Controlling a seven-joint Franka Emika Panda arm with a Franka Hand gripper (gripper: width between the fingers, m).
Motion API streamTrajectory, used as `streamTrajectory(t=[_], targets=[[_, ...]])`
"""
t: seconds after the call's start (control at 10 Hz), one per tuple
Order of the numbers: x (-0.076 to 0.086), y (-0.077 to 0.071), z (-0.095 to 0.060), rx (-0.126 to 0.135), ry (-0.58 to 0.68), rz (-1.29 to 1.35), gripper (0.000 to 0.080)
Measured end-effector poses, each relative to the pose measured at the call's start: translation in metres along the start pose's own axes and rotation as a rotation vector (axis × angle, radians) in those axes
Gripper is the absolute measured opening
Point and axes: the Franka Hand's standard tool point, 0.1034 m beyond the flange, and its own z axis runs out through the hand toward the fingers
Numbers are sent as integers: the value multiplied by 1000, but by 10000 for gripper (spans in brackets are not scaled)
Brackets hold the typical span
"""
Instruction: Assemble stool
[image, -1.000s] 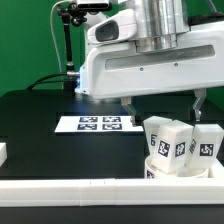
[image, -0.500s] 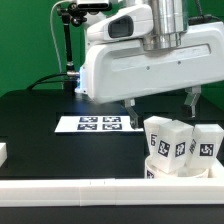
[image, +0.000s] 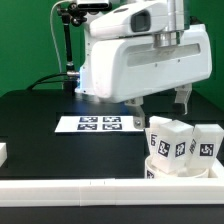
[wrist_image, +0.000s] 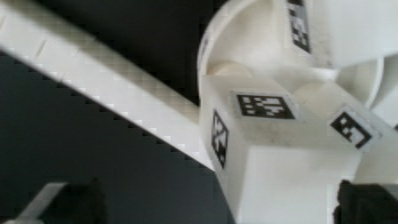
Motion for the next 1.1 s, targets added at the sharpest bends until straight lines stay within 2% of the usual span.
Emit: streamTrajectory(t=[0.2, 0.8, 1.0, 1.1], targets=[[-3, 2, 4, -8, -18, -217, 649], [-10, 7, 6, -21, -59, -586, 649], [-5, 1, 7, -27, -80, -759, 649], [0, -7, 11, -26, -96, -870, 649]])
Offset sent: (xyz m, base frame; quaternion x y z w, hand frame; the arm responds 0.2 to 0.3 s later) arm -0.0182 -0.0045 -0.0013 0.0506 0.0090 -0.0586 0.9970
